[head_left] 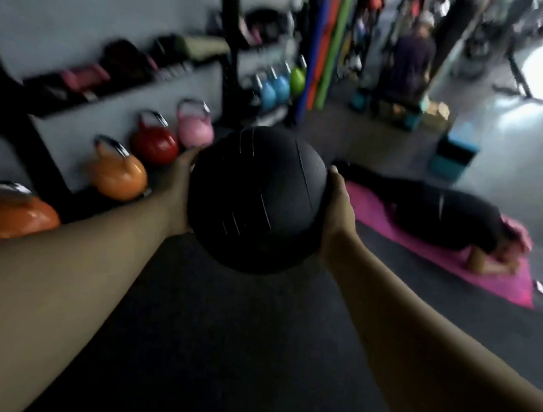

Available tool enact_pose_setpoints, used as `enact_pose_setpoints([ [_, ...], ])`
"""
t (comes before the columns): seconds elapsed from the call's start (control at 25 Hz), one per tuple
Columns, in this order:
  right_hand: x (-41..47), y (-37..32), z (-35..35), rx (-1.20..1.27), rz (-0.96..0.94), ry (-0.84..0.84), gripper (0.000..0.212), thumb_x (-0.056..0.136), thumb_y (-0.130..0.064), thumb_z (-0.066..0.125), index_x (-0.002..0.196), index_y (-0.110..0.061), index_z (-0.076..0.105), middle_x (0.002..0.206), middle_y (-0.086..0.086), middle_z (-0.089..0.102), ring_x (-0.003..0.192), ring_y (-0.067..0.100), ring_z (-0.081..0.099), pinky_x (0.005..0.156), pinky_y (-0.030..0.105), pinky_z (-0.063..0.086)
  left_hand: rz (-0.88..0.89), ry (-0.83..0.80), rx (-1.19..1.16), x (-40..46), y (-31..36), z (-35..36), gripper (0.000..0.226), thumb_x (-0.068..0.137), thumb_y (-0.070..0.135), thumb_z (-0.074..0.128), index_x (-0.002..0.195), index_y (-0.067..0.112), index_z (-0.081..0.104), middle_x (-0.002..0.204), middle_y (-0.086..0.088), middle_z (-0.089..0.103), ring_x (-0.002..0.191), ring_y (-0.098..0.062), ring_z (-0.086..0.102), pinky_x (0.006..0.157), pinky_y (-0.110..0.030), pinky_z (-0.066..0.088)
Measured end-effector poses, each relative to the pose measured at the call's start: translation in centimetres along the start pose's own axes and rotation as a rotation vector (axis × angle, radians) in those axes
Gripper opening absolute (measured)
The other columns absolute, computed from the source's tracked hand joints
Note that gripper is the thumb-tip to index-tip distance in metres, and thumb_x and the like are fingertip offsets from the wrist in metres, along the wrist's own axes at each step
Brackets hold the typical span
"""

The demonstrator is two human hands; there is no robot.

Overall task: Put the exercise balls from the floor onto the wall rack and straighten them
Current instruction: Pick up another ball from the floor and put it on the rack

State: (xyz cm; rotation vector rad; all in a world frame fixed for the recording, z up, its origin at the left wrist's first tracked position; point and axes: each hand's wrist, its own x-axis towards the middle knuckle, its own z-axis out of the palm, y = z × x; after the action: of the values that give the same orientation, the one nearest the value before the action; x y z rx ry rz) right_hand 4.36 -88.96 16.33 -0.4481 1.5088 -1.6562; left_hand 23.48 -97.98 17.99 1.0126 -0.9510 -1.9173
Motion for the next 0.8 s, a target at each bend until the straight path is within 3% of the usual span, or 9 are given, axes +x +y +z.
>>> enact_pose_setpoints([
  [0.12,-2.8,-10.5,11.9,0.046,-0.186,-0.219,0.057,0.086,-0.066,0.058,0.117,-0.021,0.074,0.112,0.002,0.077,0.101,0.019,0.074,0.086,0.036,0.06,0.291,0.075,-0.06,-5.4,14.2,-2.0,0.04,0.098,0.05,0.052,0.099,0.02,0.078,0.088,-0.003,0.08,0.076,-0.021,0.078,0.07,-0.027,0.061],
  [0.24,-6.3,-17.5,22.4,0.134,-0.331,-0.469,0.066,0.086,-0.061,0.058,0.131,-0.015,0.073,0.127,0.011,0.077,0.121,0.031,0.07,0.111,0.049,0.053,0.559,0.153,-0.077,-11.6,25.0,-5.0,0.045,0.101,0.05,0.047,0.114,0.018,0.077,0.097,-0.007,0.082,0.084,-0.024,0.079,0.076,-0.031,0.06],
  [0.32,-9.5,-21.3,30.0,0.208,-0.388,-0.656,0.058,0.096,-0.054,0.056,0.134,-0.014,0.071,0.133,0.013,0.074,0.127,0.032,0.067,0.116,0.05,0.049,0.724,0.227,-0.073,-16.4,31.9,-7.6,0.048,0.102,0.049,0.046,0.108,0.017,0.081,0.1,-0.009,0.082,0.087,-0.025,0.079,0.075,-0.03,0.06],
  [0.4,-12.4,-24.5,36.9,0.27,-0.396,-0.79,0.049,0.098,-0.052,0.057,0.127,-0.016,0.074,0.13,0.012,0.076,0.124,0.033,0.068,0.115,0.051,0.05,0.872,0.286,-0.041,-20.4,37.6,-9.9,0.057,0.104,0.047,0.043,0.087,0.014,0.086,0.091,-0.008,0.083,0.08,-0.024,0.08,0.065,-0.026,0.061],
  [0.48,-16.3,-27.1,43.3,0.31,-0.352,-0.909,0.039,0.097,-0.052,0.06,0.109,-0.021,0.081,0.122,0.011,0.08,0.115,0.034,0.073,0.109,0.048,0.054,0.98,0.333,-0.02,-24.0,42.3,-12.9,0.057,0.103,0.047,0.044,0.085,0.013,0.087,0.09,-0.01,0.083,0.079,-0.027,0.08,0.062,-0.028,0.062],
  [0.6,-19.4,-29.7,50.2,0.349,-0.374,-1.041,0.04,0.095,-0.054,0.062,0.08,-0.027,0.088,0.091,0.005,0.086,0.082,0.028,0.082,0.071,0.038,0.068,1.066,0.363,0.018,-26.6,47.1,-16.8,0.056,0.099,0.054,0.049,0.093,0.015,0.087,0.098,-0.014,0.083,0.081,-0.028,0.081,0.06,-0.032,0.064],
  [0.64,-20.0,-30.6,52.6,0.367,-0.385,-1.075,0.04,0.096,-0.053,0.061,0.084,-0.026,0.089,0.092,0.007,0.086,0.082,0.028,0.082,0.071,0.039,0.068,1.091,0.379,0.023,-27.2,49.0,-17.9,0.056,0.098,0.057,0.05,0.095,0.016,0.087,0.101,-0.014,0.083,0.082,-0.027,0.081,0.061,-0.033,0.064],
  [0.72,-21.0,-32.0,57.6,0.385,-0.394,-1.126,0.043,0.096,-0.054,0.06,0.109,-0.02,0.084,0.112,0.012,0.082,0.106,0.037,0.077,0.098,0.051,0.062,1.157,0.415,0.048,-28.1,53.2,-20.2,0.055,0.097,0.059,0.052,0.093,0.018,0.088,0.101,-0.014,0.083,0.081,-0.026,0.081,0.06,-0.033,0.064],
  [0.8,-20.8,-33.5,62.4,0.431,-0.409,-1.149,0.046,0.095,-0.056,0.06,0.112,-0.02,0.082,0.116,0.012,0.081,0.112,0.04,0.073,0.105,0.057,0.056,1.218,0.445,0.089,-28.1,57.2,-21.7,0.053,0.096,0.059,0.054,0.091,0.018,0.088,0.101,-0.013,0.083,0.079,-0.025,0.081,0.059,-0.032,0.064],
])
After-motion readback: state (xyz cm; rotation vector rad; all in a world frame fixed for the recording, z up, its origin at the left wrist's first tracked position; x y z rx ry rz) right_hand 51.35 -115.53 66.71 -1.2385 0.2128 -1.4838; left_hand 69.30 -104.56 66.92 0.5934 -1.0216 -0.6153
